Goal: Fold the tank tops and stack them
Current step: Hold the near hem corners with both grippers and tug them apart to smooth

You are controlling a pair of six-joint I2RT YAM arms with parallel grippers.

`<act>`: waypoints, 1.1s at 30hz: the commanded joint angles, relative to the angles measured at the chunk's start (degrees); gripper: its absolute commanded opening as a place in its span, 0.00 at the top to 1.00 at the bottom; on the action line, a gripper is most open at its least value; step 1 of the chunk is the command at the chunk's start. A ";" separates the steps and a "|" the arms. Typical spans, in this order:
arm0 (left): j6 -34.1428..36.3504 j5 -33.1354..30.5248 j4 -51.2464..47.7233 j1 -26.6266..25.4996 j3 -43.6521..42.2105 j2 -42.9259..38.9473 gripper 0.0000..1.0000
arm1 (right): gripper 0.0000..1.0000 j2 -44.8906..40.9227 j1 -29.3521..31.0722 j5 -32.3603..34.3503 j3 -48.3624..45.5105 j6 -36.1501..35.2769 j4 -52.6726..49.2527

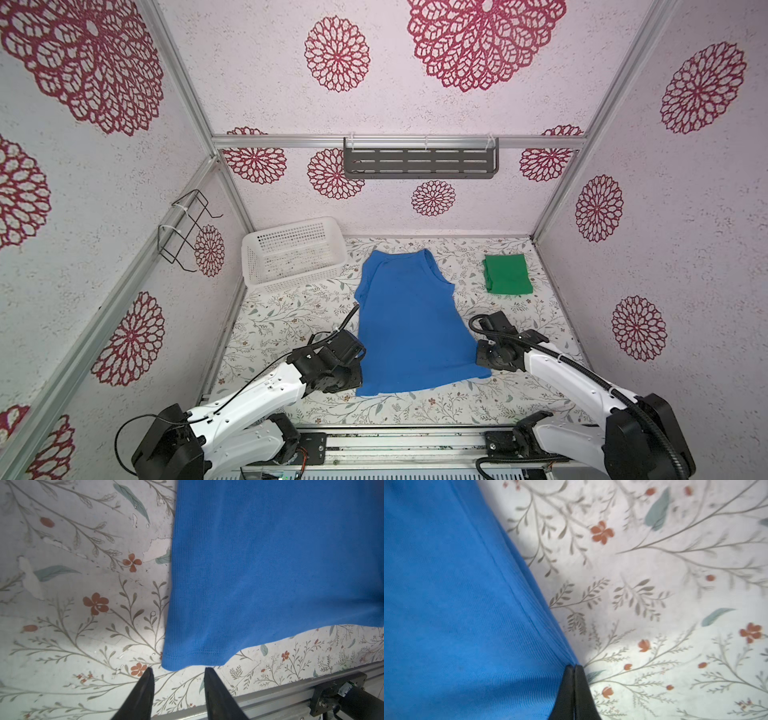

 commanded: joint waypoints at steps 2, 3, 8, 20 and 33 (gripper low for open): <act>0.39 -0.57 -1.06 -0.19 0.95 -1.16 0.55 | 1.00 -3.18 -8.83 -2.67 -0.58 -4.86 0.04; 0.38 -0.37 -0.98 -0.19 0.86 -1.19 0.55 | 1.00 -2.55 -10.53 -4.16 -0.55 -5.16 0.95; 0.37 0.62 -0.05 -0.23 1.18 0.04 0.56 | 1.00 3.09 -17.57 -6.79 -0.58 -7.18 6.70; 22.98 4.83 8.37 12.02 24.15 24.39 0.56 | 0.61 -0.33 -5.29 -1.02 7.57 -5.30 4.09; 29.13 10.40 6.90 13.61 50.82 61.02 0.66 | 0.74 12.87 12.99 -2.70 3.48 5.35 14.14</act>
